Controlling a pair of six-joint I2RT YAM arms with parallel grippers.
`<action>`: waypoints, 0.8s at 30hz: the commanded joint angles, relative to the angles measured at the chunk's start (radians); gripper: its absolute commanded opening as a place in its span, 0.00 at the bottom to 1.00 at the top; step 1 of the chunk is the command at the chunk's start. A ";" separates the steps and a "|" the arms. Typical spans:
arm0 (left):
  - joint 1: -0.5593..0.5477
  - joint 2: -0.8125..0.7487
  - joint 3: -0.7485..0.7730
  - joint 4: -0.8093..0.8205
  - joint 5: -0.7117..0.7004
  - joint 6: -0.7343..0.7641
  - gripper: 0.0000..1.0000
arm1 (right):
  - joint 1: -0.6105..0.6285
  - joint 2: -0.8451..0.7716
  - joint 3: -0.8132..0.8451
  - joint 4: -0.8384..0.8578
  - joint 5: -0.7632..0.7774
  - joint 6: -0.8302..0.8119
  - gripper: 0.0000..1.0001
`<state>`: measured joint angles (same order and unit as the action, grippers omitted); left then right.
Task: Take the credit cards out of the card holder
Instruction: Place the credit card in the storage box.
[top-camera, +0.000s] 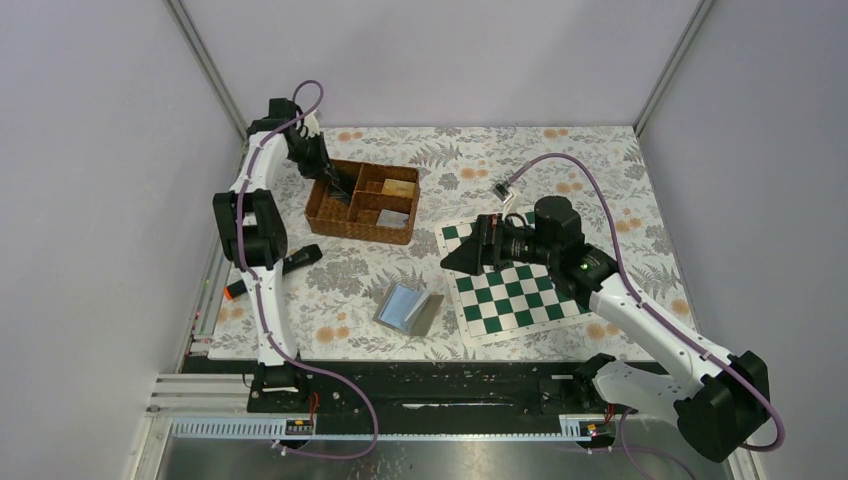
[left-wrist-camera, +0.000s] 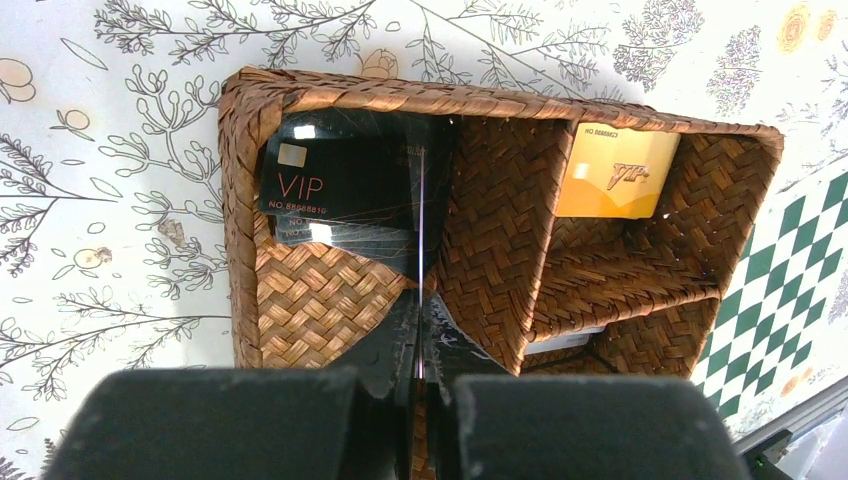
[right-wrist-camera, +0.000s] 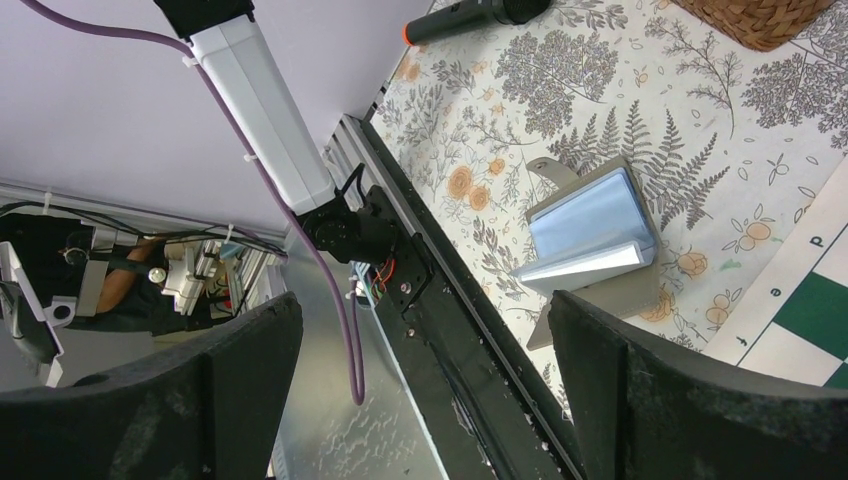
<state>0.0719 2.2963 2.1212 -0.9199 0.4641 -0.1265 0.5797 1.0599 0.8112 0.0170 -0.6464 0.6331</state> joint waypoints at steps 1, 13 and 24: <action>0.000 0.010 0.055 0.016 0.026 0.031 0.00 | -0.004 0.008 0.058 0.001 -0.004 -0.023 1.00; -0.002 0.050 0.079 0.017 0.009 0.033 0.06 | -0.005 0.022 0.065 0.001 -0.004 -0.024 0.99; -0.003 0.047 0.093 0.017 -0.032 0.025 0.27 | -0.005 0.038 0.082 0.002 -0.011 -0.023 0.99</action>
<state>0.0711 2.3470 2.1544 -0.9195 0.4587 -0.1081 0.5797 1.0908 0.8383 0.0086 -0.6468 0.6250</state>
